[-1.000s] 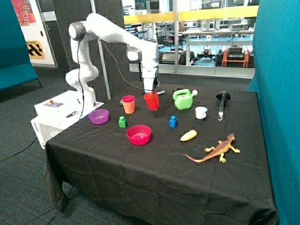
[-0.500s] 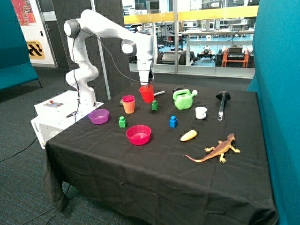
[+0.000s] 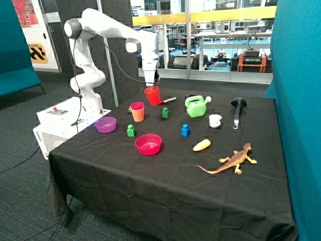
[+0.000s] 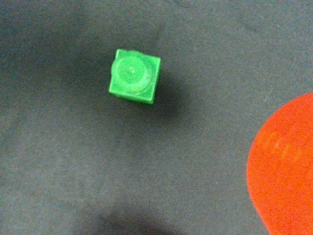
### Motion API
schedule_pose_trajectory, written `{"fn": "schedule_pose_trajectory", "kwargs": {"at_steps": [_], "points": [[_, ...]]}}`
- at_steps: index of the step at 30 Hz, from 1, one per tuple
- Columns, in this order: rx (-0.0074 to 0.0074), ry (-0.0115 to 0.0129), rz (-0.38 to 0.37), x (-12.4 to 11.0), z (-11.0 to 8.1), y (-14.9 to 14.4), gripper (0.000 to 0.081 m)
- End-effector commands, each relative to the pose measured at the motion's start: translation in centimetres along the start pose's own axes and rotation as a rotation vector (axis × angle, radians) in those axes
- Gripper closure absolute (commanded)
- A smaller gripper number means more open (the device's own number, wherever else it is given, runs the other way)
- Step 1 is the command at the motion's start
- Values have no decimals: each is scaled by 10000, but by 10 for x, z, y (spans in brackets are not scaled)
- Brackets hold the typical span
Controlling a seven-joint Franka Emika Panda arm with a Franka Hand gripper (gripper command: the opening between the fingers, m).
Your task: Stack the cups
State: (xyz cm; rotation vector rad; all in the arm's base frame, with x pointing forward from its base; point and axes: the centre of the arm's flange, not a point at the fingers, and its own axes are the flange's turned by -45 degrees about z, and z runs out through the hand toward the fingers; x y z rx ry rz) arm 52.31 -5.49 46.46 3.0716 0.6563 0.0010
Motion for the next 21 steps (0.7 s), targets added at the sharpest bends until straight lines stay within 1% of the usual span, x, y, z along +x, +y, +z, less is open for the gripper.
{"fn": "schedule_pose_trajectory", "kwargs": {"at_steps": [1,2,5,8,11,12,14,18,21], "points": [[8,-5,-88,-16,-7,-12,808],[7,-5,21,-18,-7,-12,808],[8,-5,-21,-22,-8,-14,808],[7,-5,197,-27,-10,-16,808],[7,-5,121,-31,-11,-18,808],[7,-5,256,-34,-11,-19,808],[7,-5,152,-37,-12,-21,808],[7,-5,182,-41,-12,-24,808],[7,-5,105,-48,-9,-28,808]]}}
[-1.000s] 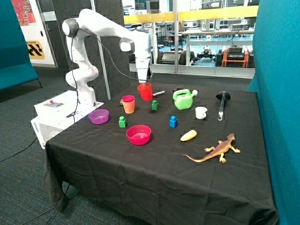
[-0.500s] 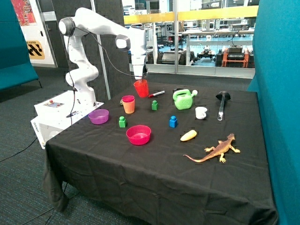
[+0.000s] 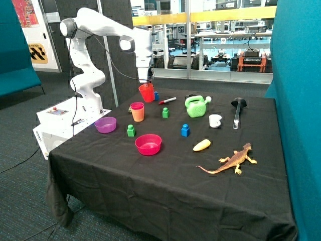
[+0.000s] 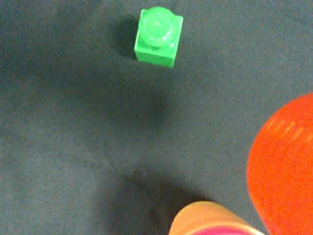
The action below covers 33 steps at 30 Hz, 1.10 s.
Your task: Stack the cups
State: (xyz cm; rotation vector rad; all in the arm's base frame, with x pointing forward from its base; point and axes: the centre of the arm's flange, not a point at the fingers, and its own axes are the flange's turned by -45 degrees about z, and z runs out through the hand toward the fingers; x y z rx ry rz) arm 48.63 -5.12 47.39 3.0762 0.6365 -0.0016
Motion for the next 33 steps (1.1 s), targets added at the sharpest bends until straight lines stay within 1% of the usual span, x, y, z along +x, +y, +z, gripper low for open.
{"fn": "schedule_pose_trajectory", "kwargs": {"at_steps": [1,2,3,4,5,7,10,14,24,33], "points": [[1,10,-11,-19,3,-11,808],[-1,10,-3078,44,63,-24,808],[1,10,-42,9,37,-19,808],[1,10,-93,-10,26,-18,808],[1,10,-155,-21,21,-19,808],[1,10,-83,-32,19,-21,808],[1,10,-154,-40,21,-24,808],[1,10,-169,-45,23,-25,808],[1,10,-74,-50,20,-23,808],[1,10,15,-59,30,-26,808]]}}
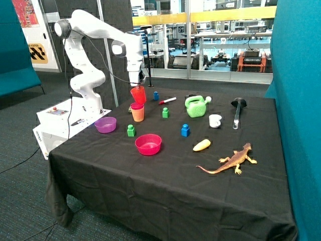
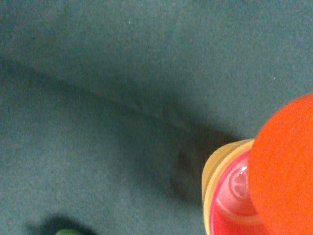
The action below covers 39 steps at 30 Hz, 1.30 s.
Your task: Stack the cups
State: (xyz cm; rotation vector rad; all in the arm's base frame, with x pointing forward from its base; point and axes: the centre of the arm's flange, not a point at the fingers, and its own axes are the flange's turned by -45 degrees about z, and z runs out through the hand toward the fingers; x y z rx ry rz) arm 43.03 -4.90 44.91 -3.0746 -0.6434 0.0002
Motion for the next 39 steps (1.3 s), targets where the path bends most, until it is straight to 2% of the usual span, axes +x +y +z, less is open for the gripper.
{"fn": "schedule_pose_trajectory", "kwargs": {"at_steps": [1,23,39], "points": [[-4,0,84,-11,6,-2,808],[-4,0,388,-28,2,4,808],[-4,0,335,-40,13,-3,808]]}}
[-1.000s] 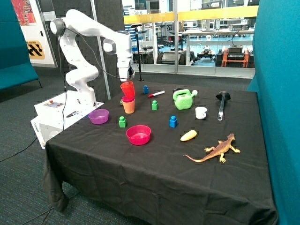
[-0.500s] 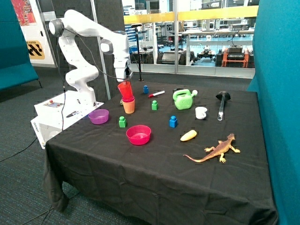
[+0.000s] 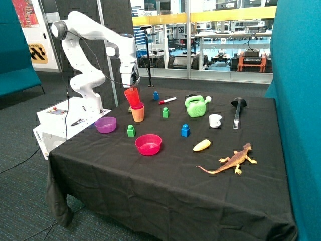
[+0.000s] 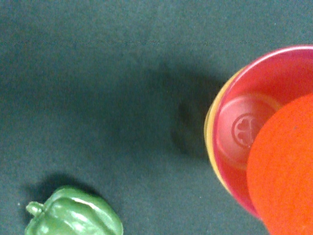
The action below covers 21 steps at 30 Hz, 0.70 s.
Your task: Stack the cups
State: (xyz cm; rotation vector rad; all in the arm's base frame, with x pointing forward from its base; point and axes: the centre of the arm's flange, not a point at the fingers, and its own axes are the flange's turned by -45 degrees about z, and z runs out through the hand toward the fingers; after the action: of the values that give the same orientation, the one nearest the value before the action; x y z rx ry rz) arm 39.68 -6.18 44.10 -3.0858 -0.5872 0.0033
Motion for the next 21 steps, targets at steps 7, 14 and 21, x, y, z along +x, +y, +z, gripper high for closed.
{"fn": "schedule_pose_trajectory", "kwargs": {"at_steps": [7,14,21], "points": [[-8,20,29,5,7,8,808],[-9,20,-101,11,8,7,808],[-9,20,-234,16,10,4,808]]}}
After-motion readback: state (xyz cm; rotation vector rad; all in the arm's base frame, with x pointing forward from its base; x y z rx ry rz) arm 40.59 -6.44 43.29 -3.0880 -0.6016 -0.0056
